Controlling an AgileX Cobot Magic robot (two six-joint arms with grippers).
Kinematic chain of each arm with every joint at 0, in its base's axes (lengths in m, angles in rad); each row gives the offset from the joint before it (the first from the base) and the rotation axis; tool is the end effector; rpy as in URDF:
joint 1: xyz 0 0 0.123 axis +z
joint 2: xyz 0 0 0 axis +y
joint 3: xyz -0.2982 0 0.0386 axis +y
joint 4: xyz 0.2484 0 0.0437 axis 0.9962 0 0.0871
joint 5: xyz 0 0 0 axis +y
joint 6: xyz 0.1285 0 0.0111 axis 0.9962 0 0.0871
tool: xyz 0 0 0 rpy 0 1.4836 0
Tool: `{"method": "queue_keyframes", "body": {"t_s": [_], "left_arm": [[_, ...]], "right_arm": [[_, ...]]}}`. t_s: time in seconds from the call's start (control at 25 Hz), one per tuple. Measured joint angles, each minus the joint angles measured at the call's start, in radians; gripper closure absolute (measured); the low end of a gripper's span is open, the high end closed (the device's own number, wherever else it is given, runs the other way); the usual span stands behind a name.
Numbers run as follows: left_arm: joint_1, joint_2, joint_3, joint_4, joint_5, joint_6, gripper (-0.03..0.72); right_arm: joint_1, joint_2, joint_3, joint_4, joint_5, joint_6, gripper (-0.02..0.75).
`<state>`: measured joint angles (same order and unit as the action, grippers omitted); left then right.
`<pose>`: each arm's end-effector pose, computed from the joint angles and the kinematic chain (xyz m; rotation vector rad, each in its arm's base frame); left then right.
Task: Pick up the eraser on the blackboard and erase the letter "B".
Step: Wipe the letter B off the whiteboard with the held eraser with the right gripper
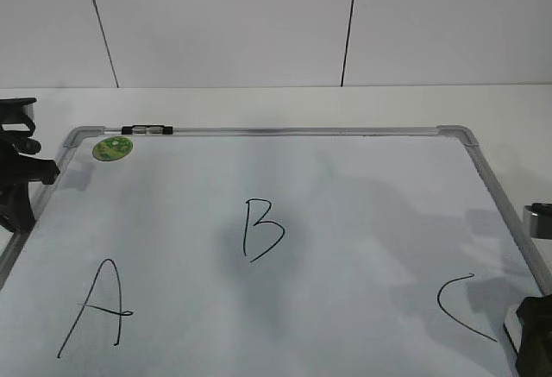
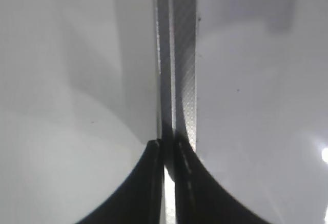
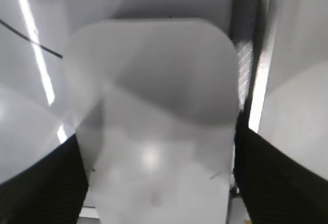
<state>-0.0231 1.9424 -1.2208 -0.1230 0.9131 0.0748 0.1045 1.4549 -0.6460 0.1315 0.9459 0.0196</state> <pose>0.3625 -0.0209 0.1272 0.0370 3.1119 -0.1519 0.1924 0.0340 0.1464 0.0041 -3.0352 -0.1469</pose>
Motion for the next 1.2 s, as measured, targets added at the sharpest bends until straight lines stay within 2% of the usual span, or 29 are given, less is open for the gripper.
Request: {"method": "queue_keyframes", "body": {"t_s": [0.08,0.2,0.32,0.8,0.96,1.2], "left_arm": [[0.000,0.000,0.000,0.000,0.000,0.000,0.669],[0.000,0.000,0.000,0.000,0.000,0.000,0.669],[0.000,0.000,0.000,0.000,0.000,0.000,0.669],[0.000,0.000,0.000,0.000,0.000,0.000,0.669],[0.000,0.000,0.000,0.000,0.000,0.000,0.669],[0.000,0.000,0.000,0.000,0.001,0.000,0.669]], "right_arm": [[0.000,0.000,0.000,0.000,0.000,0.000,0.100],[0.001,0.000,0.000,0.004,0.000,0.006,0.178],[0.001,0.000,-0.002,0.004,0.000,0.010,0.201],[0.001,0.002,-0.012,0.001,0.013,0.012,0.215],[0.001,0.002,-0.072,-0.018,0.093,0.014,0.215],[0.001,0.004,-0.248,-0.009,0.243,0.019,0.215]]}}
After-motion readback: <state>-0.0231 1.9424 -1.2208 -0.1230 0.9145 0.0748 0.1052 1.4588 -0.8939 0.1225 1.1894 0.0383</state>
